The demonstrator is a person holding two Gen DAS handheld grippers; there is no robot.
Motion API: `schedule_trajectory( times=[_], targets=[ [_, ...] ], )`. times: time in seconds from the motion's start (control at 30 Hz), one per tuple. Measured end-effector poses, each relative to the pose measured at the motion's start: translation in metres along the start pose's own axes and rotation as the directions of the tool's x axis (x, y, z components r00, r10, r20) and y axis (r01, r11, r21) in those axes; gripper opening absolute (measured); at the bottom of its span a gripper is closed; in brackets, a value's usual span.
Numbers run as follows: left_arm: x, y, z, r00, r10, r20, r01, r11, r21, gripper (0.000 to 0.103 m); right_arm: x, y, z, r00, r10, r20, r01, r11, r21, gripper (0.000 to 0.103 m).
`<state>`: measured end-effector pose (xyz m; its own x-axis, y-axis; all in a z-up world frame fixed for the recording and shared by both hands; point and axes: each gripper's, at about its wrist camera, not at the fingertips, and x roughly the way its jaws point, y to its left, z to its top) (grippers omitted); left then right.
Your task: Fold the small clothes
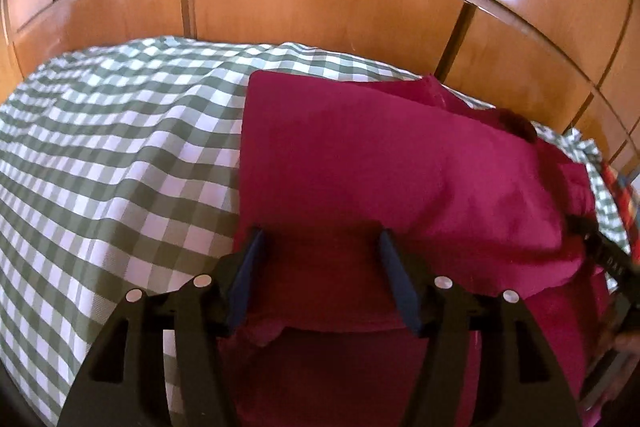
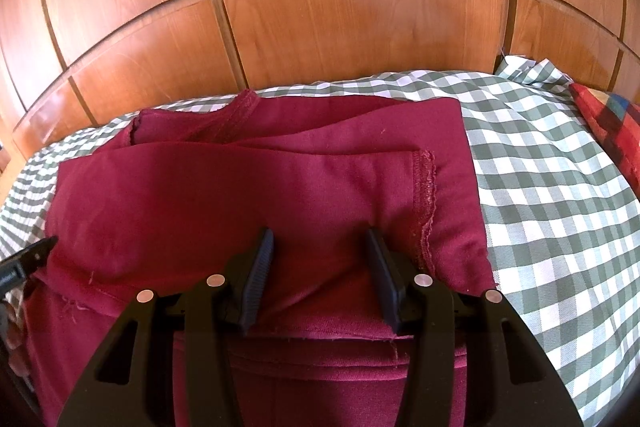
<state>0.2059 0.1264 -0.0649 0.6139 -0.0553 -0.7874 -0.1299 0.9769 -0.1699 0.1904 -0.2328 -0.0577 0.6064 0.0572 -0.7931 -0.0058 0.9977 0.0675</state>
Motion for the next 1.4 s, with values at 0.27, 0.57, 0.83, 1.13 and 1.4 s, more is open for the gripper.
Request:
schedule_trajectory(
  times=[0.27,0.57,0.83,1.13,1.4],
  targets=[
    [-0.047,-0.002,-0.013,1.000,-0.002,0.013,0.002,1.000,-0.023,0.063,-0.009,0.007,0.007,0.998,-0.039,-0.041,0.038,0.999,-0.026,0.062],
    [-0.106,0.029,-0.078,1.000,-0.024,0.009,0.024,1.000,-0.011,0.062,-0.059,-0.010,-0.030,0.998,-0.019,-0.059,0.019,1.000,-0.005,0.072],
    [-0.143,0.043,-0.135,0.998,-0.067,-0.021,0.067,0.998,0.002,0.061,-0.098,-0.040,-0.083,0.989,-0.062,-0.134,0.060,0.998,-0.015,0.072],
    [-0.170,0.047,-0.186,0.991,-0.107,-0.077,0.107,0.994,-0.004,0.061,-0.148,-0.081,-0.147,0.980,0.035,-0.198,-0.017,0.995,0.094,0.072],
    [-0.192,0.043,-0.210,0.988,-0.097,-0.119,0.102,0.994,0.033,0.037,-0.192,-0.071,-0.196,0.945,0.122,-0.302,-0.110,0.992,0.056,0.065]
  ],
)
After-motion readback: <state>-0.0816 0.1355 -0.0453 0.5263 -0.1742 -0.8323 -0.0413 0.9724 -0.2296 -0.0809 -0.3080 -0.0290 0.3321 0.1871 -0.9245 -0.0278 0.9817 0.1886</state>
